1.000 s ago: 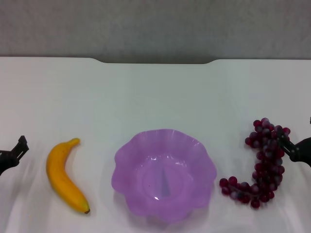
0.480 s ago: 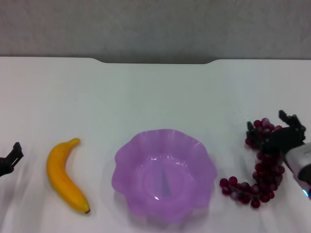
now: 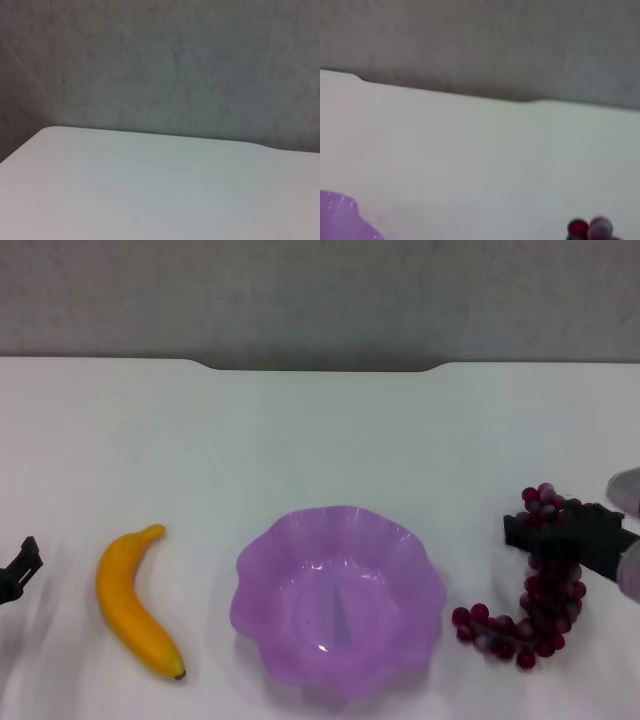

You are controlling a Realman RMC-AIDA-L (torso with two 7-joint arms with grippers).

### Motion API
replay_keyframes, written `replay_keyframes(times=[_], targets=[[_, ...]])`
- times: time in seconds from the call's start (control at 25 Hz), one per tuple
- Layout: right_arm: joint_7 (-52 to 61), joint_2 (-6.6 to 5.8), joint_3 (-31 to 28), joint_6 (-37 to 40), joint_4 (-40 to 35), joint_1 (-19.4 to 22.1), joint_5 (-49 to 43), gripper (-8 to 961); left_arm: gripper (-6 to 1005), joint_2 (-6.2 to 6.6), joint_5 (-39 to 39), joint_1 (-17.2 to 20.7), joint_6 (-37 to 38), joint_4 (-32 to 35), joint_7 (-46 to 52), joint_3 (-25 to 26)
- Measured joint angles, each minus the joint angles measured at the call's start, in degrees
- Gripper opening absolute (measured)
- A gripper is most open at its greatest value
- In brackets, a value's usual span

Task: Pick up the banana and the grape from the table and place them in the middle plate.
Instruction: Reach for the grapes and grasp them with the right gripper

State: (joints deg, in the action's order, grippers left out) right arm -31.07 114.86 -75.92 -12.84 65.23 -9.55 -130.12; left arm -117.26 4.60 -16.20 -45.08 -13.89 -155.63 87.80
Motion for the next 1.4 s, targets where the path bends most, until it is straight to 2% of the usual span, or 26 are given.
replay_keyframes(times=[0.12,0.28,0.44,0.72,0.96,1.4], targets=[[4.29,-0.14,-5.03,-9.44,1.57,-0.63,0.04,878,847,0.01,0.02,-0.07,-0.01,-0.02,-0.01,0.06],[7.23,-0.22,-10.50,-18.41,2.47,-1.89,0.04,876,848,0.02,0.05,-0.02,-0.01,0.18,-0.02,0.32],[7.95,-0.16,-11.96,-21.38,1.56,-3.15,0.04,874,847,0.01,0.06,-0.04,-0.01,0.19,-0.03,0.44],[9.02,-0.18,-14.11,-21.89,-3.81,-5.89,-0.54,871,848,-0.03,0.06,-0.29,-0.01,-0.01,-0.02,0.14],[7.37,-0.15,-14.58,-19.23,-11.85,-10.61,-0.56,869,848,-0.07,0.05,-0.41,0.05,0.16,-0.02,0.25],[6.60,0.11,-12.26,-16.20,-13.28,-10.72,-0.22,864,848,-0.08,0.02,-0.50,0.08,-0.18,-0.02,-0.06]])
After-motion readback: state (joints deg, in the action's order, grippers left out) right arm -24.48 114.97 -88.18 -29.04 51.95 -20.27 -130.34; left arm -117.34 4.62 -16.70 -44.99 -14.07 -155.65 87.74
